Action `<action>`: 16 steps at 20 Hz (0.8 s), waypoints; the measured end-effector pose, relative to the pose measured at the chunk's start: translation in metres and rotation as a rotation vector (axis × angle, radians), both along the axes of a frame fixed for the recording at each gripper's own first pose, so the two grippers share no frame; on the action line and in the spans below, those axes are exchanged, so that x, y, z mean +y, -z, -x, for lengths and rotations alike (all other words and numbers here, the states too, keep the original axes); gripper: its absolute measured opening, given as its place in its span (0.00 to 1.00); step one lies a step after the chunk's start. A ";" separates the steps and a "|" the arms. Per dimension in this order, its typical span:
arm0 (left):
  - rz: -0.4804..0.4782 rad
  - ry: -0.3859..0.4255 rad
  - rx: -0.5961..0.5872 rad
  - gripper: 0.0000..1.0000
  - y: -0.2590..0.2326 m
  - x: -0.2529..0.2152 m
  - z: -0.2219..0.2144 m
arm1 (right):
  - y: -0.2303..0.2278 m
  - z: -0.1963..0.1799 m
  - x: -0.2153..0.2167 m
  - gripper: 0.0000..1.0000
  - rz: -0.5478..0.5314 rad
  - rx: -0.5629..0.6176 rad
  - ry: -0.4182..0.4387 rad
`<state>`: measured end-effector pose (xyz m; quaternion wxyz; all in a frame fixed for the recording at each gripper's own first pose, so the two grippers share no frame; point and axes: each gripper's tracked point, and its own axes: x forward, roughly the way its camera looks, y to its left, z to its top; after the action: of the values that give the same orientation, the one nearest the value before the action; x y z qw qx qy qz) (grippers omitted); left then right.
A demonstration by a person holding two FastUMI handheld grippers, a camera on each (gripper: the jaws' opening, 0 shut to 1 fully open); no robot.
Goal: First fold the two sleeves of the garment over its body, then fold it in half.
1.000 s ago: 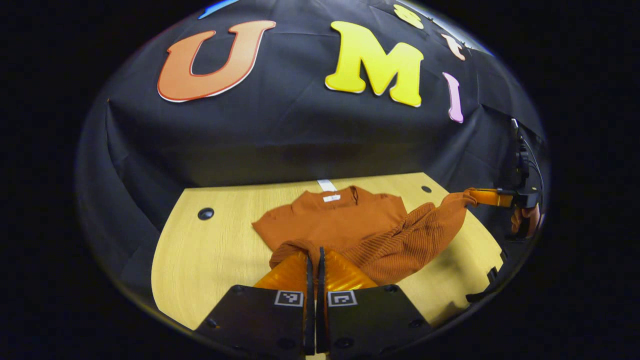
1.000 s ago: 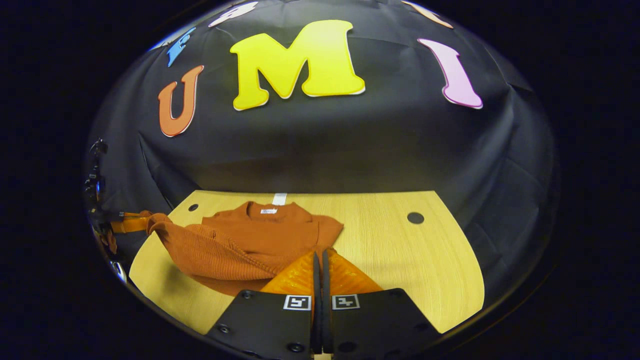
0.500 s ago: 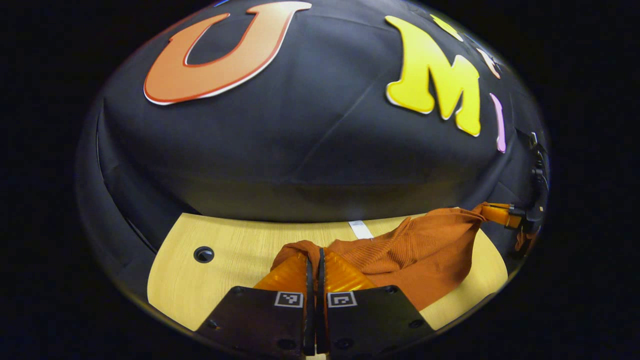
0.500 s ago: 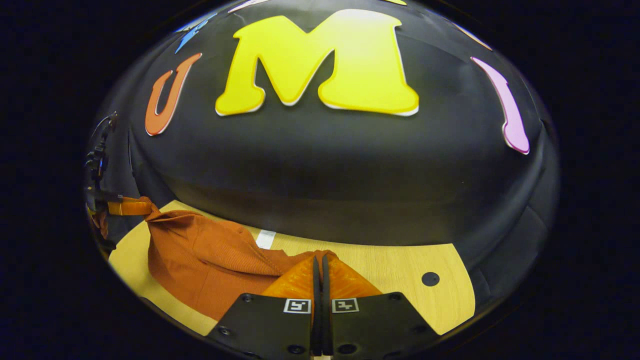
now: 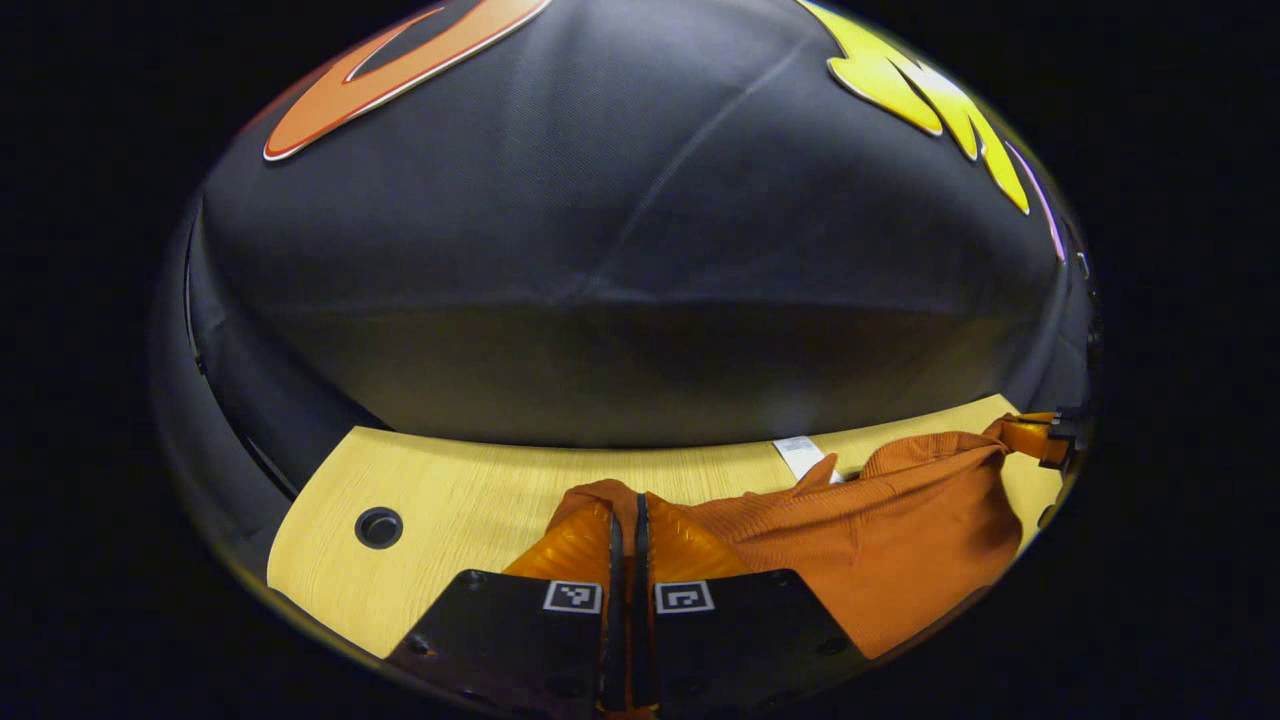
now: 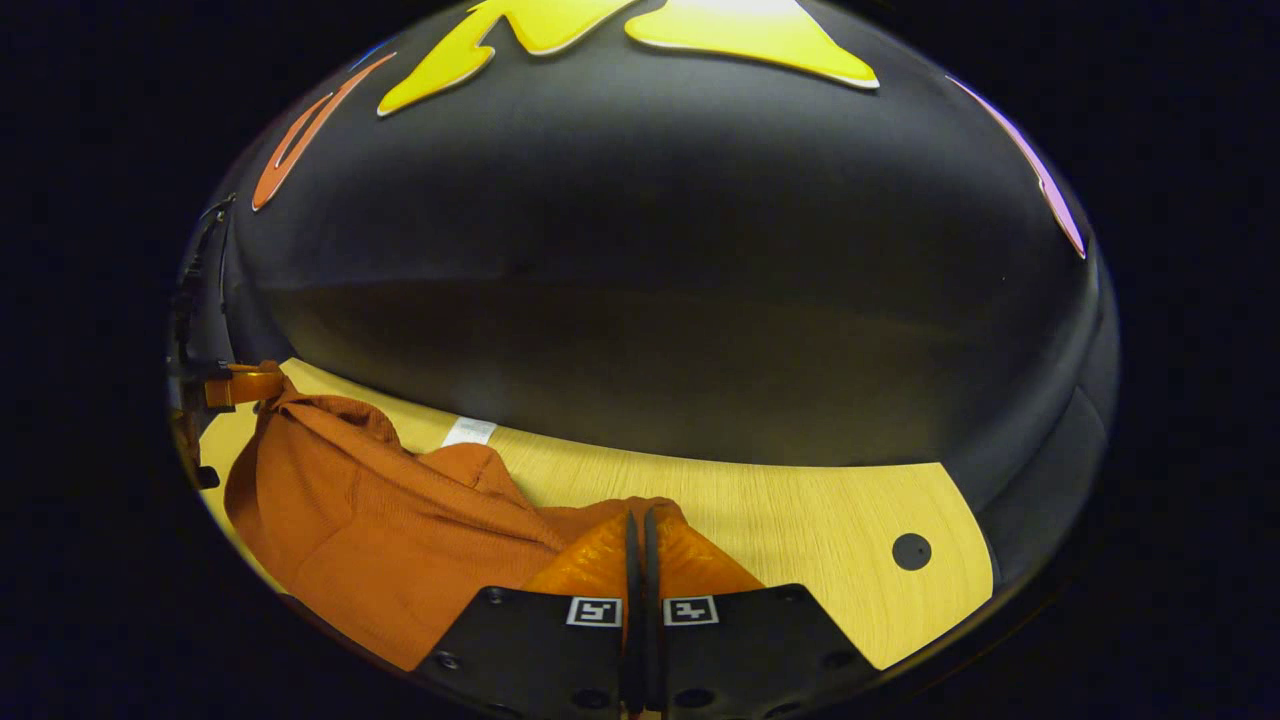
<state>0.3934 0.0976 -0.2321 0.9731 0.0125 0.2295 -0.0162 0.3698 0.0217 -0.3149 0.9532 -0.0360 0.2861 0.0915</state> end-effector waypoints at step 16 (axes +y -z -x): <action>-0.014 -0.037 -0.184 1.00 -0.123 -0.005 0.067 | -0.089 0.053 -0.011 0.81 0.037 -0.141 -0.030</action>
<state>0.3261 0.0928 -0.1090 0.9901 0.0167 0.1393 0.0046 0.3167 0.0105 -0.2256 0.9687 -0.0643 0.2192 0.0974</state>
